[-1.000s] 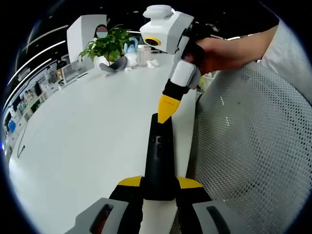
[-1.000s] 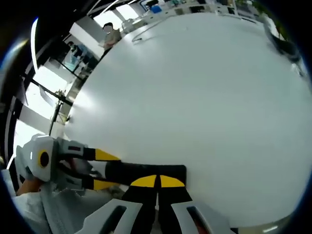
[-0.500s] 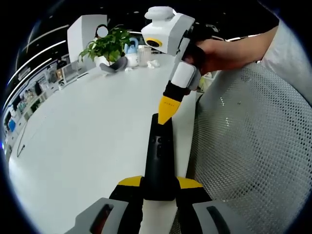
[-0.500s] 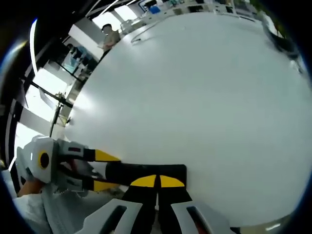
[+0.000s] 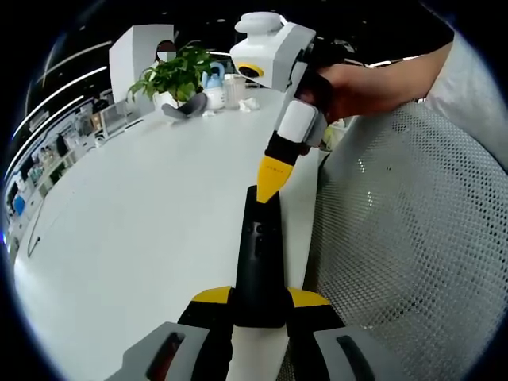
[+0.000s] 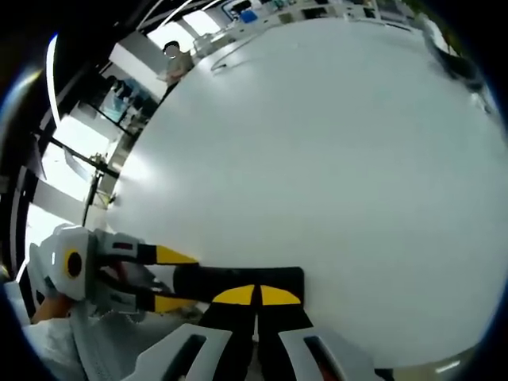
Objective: Press the specified remote control buttons in sequence, fully releasing each button before pressing the next.
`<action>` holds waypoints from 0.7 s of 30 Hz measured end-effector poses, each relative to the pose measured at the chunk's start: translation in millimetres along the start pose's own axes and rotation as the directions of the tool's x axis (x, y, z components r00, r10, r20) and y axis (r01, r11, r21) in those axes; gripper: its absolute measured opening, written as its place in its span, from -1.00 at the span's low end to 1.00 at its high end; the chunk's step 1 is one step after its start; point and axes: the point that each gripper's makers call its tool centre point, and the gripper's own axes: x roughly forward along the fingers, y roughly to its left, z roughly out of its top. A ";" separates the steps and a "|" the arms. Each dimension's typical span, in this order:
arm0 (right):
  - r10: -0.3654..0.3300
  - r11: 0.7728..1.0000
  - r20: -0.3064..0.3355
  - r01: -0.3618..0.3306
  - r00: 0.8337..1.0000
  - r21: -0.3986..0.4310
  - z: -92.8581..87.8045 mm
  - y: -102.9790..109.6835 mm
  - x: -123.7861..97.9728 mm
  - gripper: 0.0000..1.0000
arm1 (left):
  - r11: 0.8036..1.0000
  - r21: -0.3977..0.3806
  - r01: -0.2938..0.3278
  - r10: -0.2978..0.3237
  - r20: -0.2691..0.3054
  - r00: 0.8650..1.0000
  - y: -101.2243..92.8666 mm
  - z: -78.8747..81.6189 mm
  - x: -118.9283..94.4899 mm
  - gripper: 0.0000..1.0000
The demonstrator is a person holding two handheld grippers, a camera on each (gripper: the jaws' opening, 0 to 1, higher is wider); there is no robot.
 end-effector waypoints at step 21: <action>0.014 0.998 -0.033 -0.016 0.999 -0.057 -4.7 8.4 6.7 -1.00 | 0.999 0.023 0.024 -0.024 0.008 1.000 -6.4 3.4 4.3 -0.50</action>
